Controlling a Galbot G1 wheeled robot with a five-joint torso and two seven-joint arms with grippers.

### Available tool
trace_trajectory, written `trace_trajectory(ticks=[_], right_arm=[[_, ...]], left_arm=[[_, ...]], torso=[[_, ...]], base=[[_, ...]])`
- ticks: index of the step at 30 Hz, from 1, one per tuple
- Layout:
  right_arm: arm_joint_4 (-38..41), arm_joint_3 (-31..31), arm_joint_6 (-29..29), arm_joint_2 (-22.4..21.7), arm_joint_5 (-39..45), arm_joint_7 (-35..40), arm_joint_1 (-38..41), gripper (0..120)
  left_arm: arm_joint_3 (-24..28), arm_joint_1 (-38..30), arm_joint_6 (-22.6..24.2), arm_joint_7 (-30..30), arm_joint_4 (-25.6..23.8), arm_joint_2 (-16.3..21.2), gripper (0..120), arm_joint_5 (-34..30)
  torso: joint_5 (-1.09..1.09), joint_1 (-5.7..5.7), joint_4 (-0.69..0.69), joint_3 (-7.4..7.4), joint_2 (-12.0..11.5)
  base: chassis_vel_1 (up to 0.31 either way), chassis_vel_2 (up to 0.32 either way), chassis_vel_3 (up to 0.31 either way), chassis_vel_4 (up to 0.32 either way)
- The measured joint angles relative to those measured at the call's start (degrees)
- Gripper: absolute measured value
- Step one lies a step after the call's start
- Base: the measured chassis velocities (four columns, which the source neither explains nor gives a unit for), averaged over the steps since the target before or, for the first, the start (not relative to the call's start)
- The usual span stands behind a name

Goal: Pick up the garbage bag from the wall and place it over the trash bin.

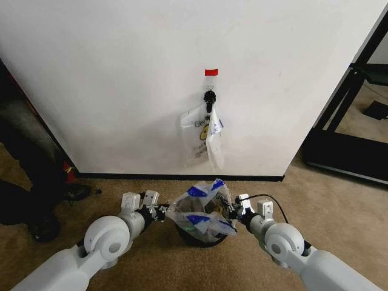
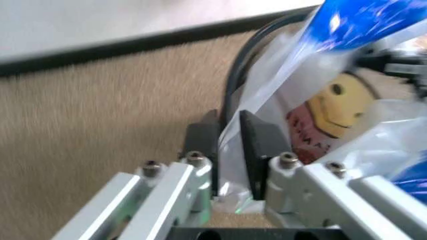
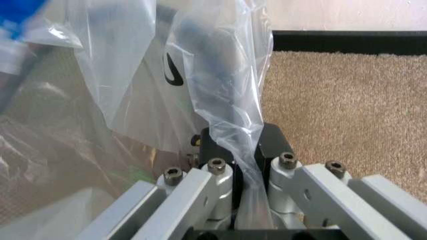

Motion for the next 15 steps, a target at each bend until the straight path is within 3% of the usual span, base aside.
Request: trace_trajectory(ticks=[4,6,8,9,10,11,14,15], right_arm=[[-0.09,0.56,0.04,0.06,0.01,-0.18,-0.48,1],[-0.09,0.64,0.04,0.06,0.04,-0.18,-0.54,1],[-0.09,0.89,0.04,0.08,0.17,-0.17,-0.71,1],[-0.09,1.04,0.04,0.12,0.33,-0.06,-0.81,1],[-0.09,1.06,0.03,0.13,0.40,-0.02,-0.82,1],[-0.14,1.13,0.01,0.19,0.65,0.12,-0.85,1],[-0.50,1.26,-0.16,0.42,1.11,0.44,-0.74,1],[-0.50,1.26,-0.16,0.42,1.11,0.44,-0.74,1]], left_arm=[[0.38,0.96,-2.38,4.78,-3.63,2.90,41,10.93],[0.49,0.99,-3.10,5.43,-3.79,3.18,43,12.68],[1.35,1.03,-6.44,7.99,-4.10,4.29,50,20.61],[2.76,1.01,-10.34,10.38,-3.91,4.96,56,28.80],[3.05,1.02,-11.10,10.87,-3.80,5.05,58,30.49],[4.84,1.02,-14.94,13.26,-2.97,5.35,65,39.62],[8.78,0.25,-22.00,17.41,-0.16,5.37,76,56.19],[8.78,0.25,-22.00,17.41,-0.16,5.37,76,56.19]], torso=[[0.01,0.00,0.00,0.00,0.00],[0.01,0.00,0.00,0.00,0.00],[0.01,0.00,0.00,0.00,0.00],[0.01,0.00,0.00,0.00,0.00],[0.01,0.00,0.00,0.00,0.00],[0.01,0.00,0.00,0.00,0.00],[0.00,0.00,0.00,0.00,0.00],[0.00,0.00,0.00,0.00,0.00]], base=[[0.000,0.000,0.000,0.000],[0.000,0.000,0.000,0.000],[0.000,0.000,0.000,0.000],[0.000,0.000,0.000,0.000],[0.000,0.000,0.000,0.000],[0.000,0.000,0.000,0.000],[0.000,0.000,0.000,0.000],[0.000,0.000,0.000,0.000]])
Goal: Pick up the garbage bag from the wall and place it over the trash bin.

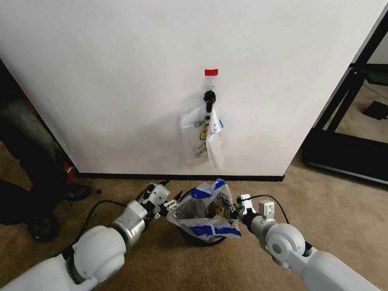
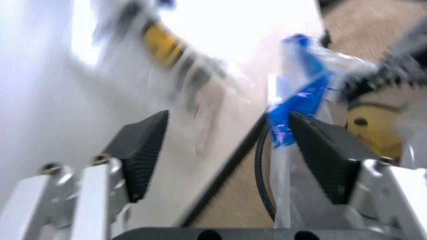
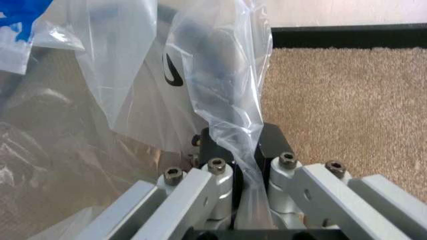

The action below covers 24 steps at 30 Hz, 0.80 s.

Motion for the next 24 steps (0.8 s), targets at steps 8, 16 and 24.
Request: trace_trajectory(ticks=[8,16,24], right_arm=[[-1.06,-0.65,-0.28,0.80,0.47,0.56,0.69,1],[-1.98,-1.50,-0.28,1.44,0.43,0.56,1.10,1],[-1.68,-1.70,-0.45,0.89,0.84,0.55,0.96,1]], left_arm=[[6.86,-4.52,-9.62,3.46,6.73,-2.19,99,20.07],[11.76,-8.97,-12.57,3.43,11.01,-4.79,100,25.88],[15.74,-12.52,-15.24,2.80,14.72,-7.25,100,29.73]], torso=[[-0.01,0.00,-0.01,0.00,0.00],[0.00,0.00,0.00,0.00,0.00],[0.01,0.00,0.00,0.00,0.00]], base=[[0.000,0.000,0.000,0.000],[0.000,0.000,0.000,0.000],[0.000,0.000,0.000,0.000]])
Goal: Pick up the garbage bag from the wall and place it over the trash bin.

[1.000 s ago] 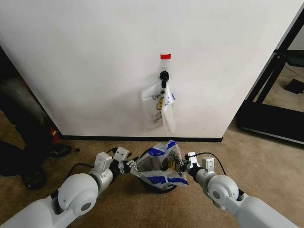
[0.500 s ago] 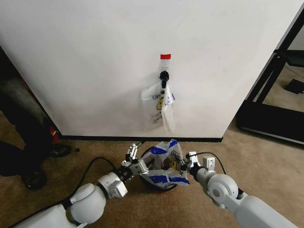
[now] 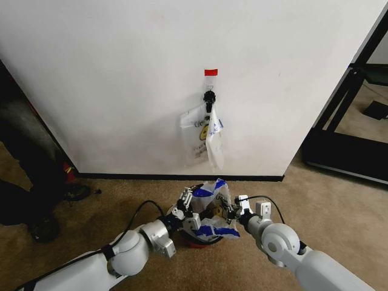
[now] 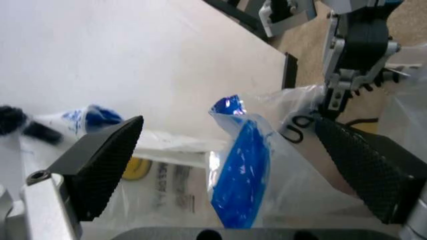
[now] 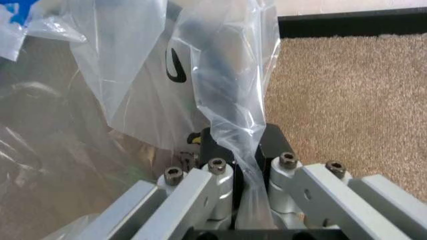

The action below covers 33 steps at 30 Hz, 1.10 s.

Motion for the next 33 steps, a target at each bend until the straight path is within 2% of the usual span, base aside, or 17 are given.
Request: trace_trajectory(ticks=[10,14,15,22,23,26,30,33], right_arm=[[0.09,-0.16,-0.09,0.03,0.07,0.00,-0.03,1],[0.12,-0.13,-0.09,-0.06,0.07,0.00,-0.08,1],[0.30,-0.11,-0.09,-0.26,0.07,0.00,-0.24,1],[0.88,-0.50,-0.09,-0.30,-0.06,0.16,-0.44,1],[0.88,-0.86,-0.08,-0.38,-0.28,0.20,-0.40,1],[0.93,-1.06,-0.07,-0.69,-0.40,0.24,-0.47,1],[0.92,-1.07,-0.07,-0.86,-0.41,0.24,-0.50,1],[0.90,-1.22,-0.08,-0.86,-0.40,0.28,-0.39,1]], left_arm=[[1.74,-2.53,-3.03,-0.72,5.06,-2.39,96,6.41],[1.75,-2.92,-3.29,-0.98,6.15,-2.68,94,7.06],[1.87,-3.67,-3.49,-1.22,7.70,-3.03,87,7.61],[2.31,-4.42,-3.51,-1.10,10.84,-3.71,66,8.32],[2.24,-4.30,-3.52,-1.17,11.37,-3.93,59,8.38],[1.83,-3.72,-3.54,-1.65,11.16,-3.94,45,7.70],[1.82,-3.53,-3.60,-1.86,10.55,-3.59,35,7.00],[1.89,-3.24,-3.67,-2.05,9.90,-3.34,21,6.06]], torso=[[0.00,0.00,0.00,0.00,0.00],[0.00,0.00,0.00,0.00,-0.01],[0.00,0.00,0.00,0.00,-0.01],[-0.01,0.00,0.00,0.00,-0.01],[0.00,0.00,0.00,0.00,-0.01],[0.00,0.00,0.00,0.00,-0.01],[0.00,0.00,0.00,0.00,-0.01],[0.00,0.00,0.00,0.00,-0.01]], base=[[0.000,0.000,0.000,0.000],[0.000,0.000,0.000,0.000],[0.000,0.000,0.000,0.000],[0.000,0.000,0.000,0.000],[0.000,0.000,0.000,0.000],[0.000,0.000,0.000,0.000],[0.000,0.000,0.000,0.000],[0.000,0.000,0.000,0.000]])
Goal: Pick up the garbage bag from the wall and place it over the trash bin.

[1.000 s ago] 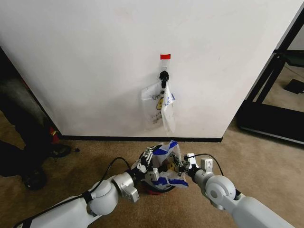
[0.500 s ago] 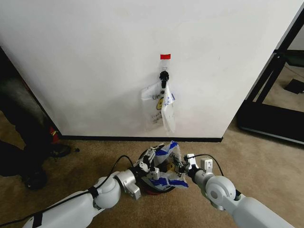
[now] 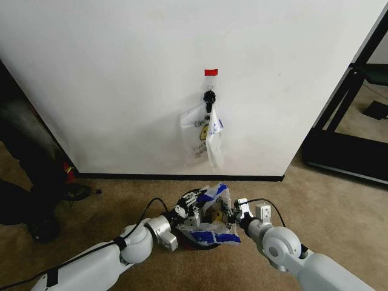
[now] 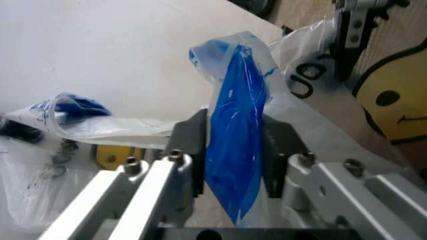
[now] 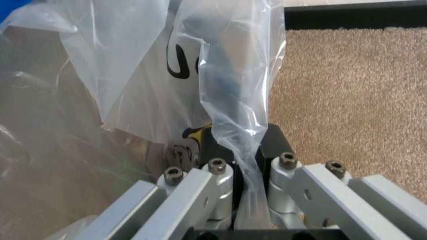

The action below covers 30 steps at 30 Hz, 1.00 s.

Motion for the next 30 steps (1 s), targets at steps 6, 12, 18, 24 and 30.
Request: trace_trajectory(ticks=[6,12,18,24,30], right_arm=[[-0.41,-0.06,-0.09,0.04,0.09,0.09,0.32,1],[-0.47,-0.12,-0.11,0.01,0.10,0.08,0.42,1],[-0.31,-0.18,-0.11,0.10,-0.15,-0.01,0.33,1],[-0.07,-0.19,0.15,0.04,-1.08,-0.96,0.09,1],[0.25,-0.24,0.46,-0.03,-1.71,-1.98,-0.04,1]], left_arm=[[0.35,0.73,-0.01,-0.04,-1.84,0.48,0,-1.66],[0.97,0.34,1.45,0.05,-2.42,0.45,0,-5.98],[3.53,-3.20,11.11,0.16,-5.58,0.32,0,-24.03],[5.67,-10.62,21.96,-1.91,-6.05,-0.29,0,-45.66],[6.26,-16.24,29.83,-3.53,-3.67,-1.10,0,-60.22]], torso=[[0.00,0.00,0.00,0.00,0.00],[0.00,0.00,0.01,0.00,0.00],[0.00,0.00,0.00,0.00,0.00],[0.00,0.00,0.00,0.00,0.00],[0.01,0.00,0.00,0.00,0.00]], base=[[0.000,0.000,0.000,0.000],[0.000,0.000,0.000,0.000],[0.000,0.000,0.000,0.000],[0.000,0.000,0.000,0.000],[0.000,0.000,0.000,0.000]])
